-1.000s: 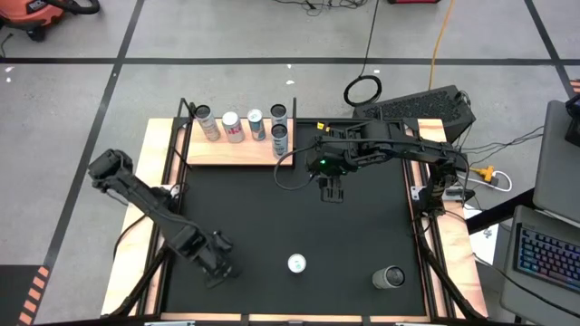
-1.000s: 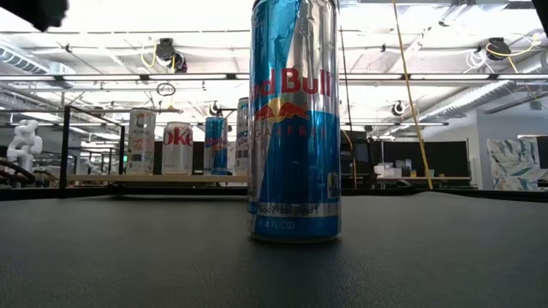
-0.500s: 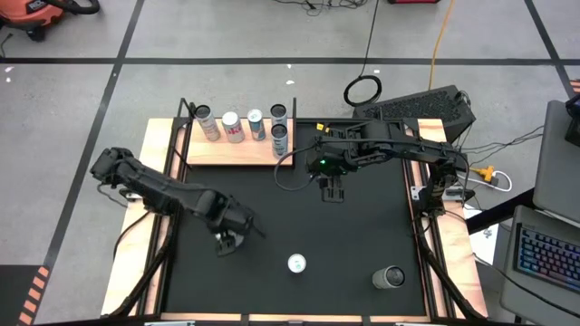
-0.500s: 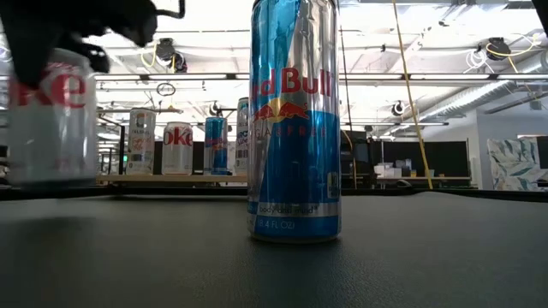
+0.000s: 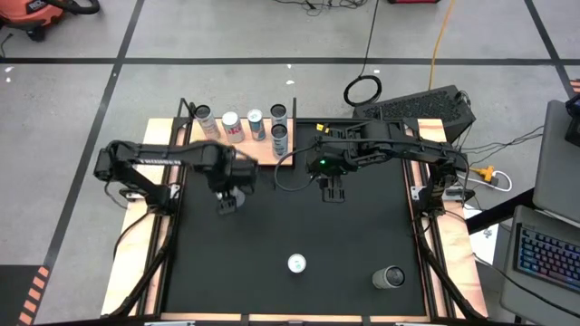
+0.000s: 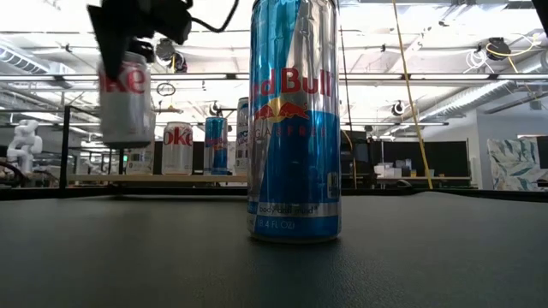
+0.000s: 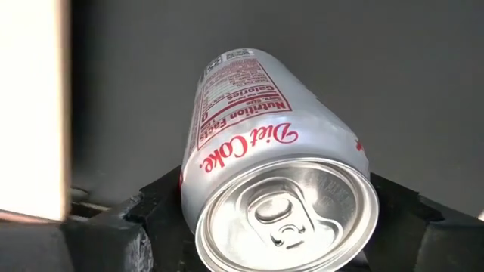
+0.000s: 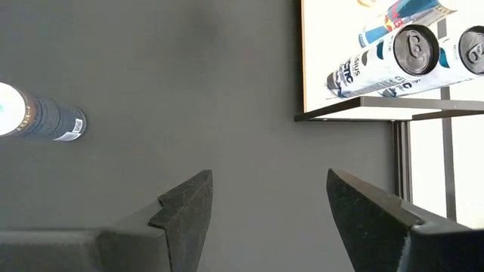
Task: Place canned beverage on shelf
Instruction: Align the red and silver soda can with the other red and silver soda can on the shelf
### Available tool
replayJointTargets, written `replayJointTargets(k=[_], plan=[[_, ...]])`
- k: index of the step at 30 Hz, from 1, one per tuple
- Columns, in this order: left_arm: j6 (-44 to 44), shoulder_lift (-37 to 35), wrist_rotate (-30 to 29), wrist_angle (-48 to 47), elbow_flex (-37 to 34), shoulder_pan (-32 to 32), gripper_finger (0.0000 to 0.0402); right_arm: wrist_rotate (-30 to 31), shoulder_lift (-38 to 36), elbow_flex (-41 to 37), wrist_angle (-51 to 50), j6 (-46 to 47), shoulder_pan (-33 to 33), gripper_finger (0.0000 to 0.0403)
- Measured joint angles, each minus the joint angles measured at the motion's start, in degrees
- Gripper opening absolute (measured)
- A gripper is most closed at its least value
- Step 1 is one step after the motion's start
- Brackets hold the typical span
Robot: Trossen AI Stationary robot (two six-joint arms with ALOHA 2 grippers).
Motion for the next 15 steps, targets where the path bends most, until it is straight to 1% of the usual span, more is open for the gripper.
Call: replayJointTargets(k=[5, 15], plan=[[8.7, 0.0, -2.3, -0.9, 1.7, 7.9, 0.0293, 0.0, 0.0, 0.0, 0.0, 0.6, 0.0, 0.0240], [22.7, 0.2, -3.1, -1.2, 4.4, 24.0, 0.0293, 0.0, 0.0, 0.0, 0.0, 2.9, 0.0, 0.0240]])
